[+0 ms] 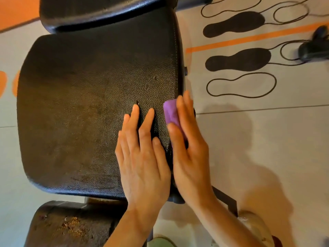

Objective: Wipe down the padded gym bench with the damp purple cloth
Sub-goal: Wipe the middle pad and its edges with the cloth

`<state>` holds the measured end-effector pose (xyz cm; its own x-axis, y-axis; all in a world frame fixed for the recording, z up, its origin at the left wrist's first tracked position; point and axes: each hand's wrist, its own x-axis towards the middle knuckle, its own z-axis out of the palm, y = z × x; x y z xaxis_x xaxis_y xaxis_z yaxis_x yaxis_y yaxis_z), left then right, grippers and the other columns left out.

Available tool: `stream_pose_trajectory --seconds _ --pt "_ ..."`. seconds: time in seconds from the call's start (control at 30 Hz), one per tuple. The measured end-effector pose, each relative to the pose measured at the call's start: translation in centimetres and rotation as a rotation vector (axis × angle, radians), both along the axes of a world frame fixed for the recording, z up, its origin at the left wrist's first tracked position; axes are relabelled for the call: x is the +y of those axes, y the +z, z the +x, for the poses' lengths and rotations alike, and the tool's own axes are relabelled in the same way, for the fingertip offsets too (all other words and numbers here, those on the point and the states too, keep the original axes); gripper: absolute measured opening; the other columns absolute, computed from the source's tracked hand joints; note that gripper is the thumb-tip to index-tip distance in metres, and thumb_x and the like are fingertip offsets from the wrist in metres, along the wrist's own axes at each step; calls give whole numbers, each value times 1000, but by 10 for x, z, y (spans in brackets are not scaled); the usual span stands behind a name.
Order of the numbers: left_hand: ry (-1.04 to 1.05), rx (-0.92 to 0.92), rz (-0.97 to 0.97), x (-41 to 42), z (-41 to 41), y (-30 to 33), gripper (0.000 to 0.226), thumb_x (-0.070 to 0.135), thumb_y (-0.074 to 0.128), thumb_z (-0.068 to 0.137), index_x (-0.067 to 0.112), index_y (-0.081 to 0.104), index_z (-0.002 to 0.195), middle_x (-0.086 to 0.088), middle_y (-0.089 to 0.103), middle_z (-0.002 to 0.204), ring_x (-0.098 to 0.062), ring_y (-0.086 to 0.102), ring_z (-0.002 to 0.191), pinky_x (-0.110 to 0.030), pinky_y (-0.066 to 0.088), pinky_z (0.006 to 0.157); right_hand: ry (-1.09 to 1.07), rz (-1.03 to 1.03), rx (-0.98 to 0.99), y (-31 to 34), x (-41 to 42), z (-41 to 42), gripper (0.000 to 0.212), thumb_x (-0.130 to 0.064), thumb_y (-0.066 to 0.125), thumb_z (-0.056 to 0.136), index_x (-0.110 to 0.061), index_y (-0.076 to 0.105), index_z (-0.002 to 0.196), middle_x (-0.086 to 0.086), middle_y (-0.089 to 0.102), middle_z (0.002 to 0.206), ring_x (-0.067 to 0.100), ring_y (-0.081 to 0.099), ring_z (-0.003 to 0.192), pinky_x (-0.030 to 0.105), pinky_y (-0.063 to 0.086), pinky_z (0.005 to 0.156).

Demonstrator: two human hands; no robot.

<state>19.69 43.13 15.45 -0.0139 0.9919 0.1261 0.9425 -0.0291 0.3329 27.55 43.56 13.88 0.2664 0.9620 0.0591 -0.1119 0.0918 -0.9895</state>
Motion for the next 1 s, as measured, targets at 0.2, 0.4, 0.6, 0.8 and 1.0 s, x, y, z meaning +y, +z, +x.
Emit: stream_pose_trajectory --seconds 0.2,0.4,0.6,0.8,1.0 --pt "1 -17 -8 0 -1 2 50 23 28 102 28 30 151 6 20 163 -14 13 152 -41 20 121 64 -97 27 -3 139 41 51 -21 38 101 -2 30 147 11 37 153 18 32 143 20 28 116" --pt "-145 -52 -145 -15 -24 18 52 28 31 103 33 20 154 5 5 166 -12 -1 154 -37 8 124 -15 -142 238 -12 -6 2 48 -18 38 103 -18 27 150 -17 37 149 -16 34 131 -1 28 100" --pt "-215 76 -236 -57 -61 22 53 39 23 103 39 14 156 12 -2 166 -12 -2 154 -32 11 121 -103 -239 180 4 -65 -44 47 -29 38 102 -28 26 147 -17 28 155 -9 22 141 8 21 112" --pt "-185 38 -231 -60 -61 14 52 42 19 104 41 11 155 12 -3 166 -10 -6 154 -35 7 123 -216 -199 111 0 20 -14 45 -18 34 104 -7 32 148 5 44 148 -13 40 120 -7 32 86" --pt "-171 16 -245 -61 -61 17 51 42 21 104 40 12 155 10 -1 166 -11 -6 154 -35 5 123 -155 -165 7 -4 -59 -51 50 -16 37 103 -14 21 149 1 23 158 5 19 146 11 20 114"
